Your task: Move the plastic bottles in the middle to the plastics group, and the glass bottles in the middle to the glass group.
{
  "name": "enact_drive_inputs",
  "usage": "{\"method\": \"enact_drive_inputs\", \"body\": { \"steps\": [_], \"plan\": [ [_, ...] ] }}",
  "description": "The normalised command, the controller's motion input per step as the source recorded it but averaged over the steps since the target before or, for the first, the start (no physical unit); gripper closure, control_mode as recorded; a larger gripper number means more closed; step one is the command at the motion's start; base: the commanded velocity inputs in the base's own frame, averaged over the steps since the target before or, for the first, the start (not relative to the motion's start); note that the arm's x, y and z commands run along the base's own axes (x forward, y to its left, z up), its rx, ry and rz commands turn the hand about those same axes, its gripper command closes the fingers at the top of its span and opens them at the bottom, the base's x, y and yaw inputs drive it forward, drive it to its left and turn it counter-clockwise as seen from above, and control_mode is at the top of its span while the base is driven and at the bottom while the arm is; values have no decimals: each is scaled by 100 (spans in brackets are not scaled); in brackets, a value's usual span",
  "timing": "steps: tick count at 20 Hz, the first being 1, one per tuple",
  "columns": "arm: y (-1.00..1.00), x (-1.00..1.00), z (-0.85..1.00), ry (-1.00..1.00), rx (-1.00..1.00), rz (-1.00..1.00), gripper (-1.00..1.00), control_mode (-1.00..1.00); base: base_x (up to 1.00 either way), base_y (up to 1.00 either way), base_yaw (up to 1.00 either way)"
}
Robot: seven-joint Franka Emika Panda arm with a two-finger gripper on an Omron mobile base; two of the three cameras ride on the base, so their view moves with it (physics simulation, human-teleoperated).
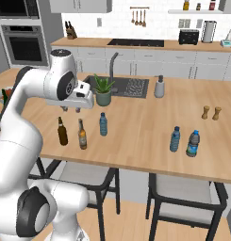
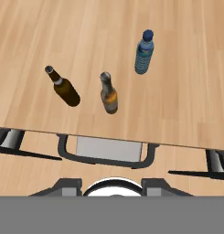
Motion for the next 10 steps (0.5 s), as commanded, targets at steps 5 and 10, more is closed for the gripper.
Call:
{"method": "enact_drive_inputs", "body": {
  "steps": [5,10],
  "plan": [
    [0,-6,0,0,0,-1,-100,-100,0,0,0],
    [0,0,0,0,0,0,-100,-100,0,0,0]
  ]
}}
